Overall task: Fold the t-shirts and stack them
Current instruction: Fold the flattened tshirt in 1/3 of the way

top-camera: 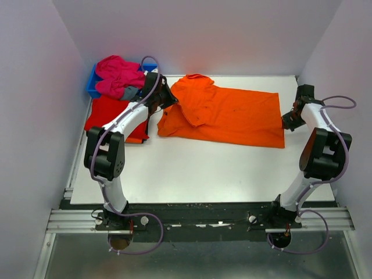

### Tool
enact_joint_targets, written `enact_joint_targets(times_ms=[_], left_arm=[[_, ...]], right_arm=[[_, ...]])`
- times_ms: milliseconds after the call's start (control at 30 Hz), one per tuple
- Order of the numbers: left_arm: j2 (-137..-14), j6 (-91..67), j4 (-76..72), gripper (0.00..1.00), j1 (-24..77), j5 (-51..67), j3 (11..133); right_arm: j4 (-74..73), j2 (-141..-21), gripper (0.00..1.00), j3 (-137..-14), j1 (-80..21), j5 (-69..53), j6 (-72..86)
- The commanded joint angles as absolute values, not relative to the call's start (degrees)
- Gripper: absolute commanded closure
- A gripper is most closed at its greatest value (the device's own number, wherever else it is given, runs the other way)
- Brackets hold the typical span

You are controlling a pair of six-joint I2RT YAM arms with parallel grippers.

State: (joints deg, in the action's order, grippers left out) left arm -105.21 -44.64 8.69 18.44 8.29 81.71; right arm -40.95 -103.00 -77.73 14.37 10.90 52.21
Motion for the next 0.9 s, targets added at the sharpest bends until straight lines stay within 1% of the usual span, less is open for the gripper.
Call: enact_joint_targets(times_ms=[0, 333, 867], left_arm=[[-107.75, -43.07, 11.34, 1.0, 17.75, 10.02, 86.22], [-113.29, -42.54, 13.45, 1.0, 17.31, 11.07, 92.37], [-118.47, -42.71, 14.15, 1.0, 16.61, 12.13, 95.89]], right_arm=[[-43.5, -104.94, 0.99, -81.47, 14.77, 10.2, 53.0], [-44.38, -107.49, 0.99, -83.85, 14.77, 10.55, 53.17], [-45.18, -111.18, 0.99, -87.63, 14.77, 9.85, 53.17]])
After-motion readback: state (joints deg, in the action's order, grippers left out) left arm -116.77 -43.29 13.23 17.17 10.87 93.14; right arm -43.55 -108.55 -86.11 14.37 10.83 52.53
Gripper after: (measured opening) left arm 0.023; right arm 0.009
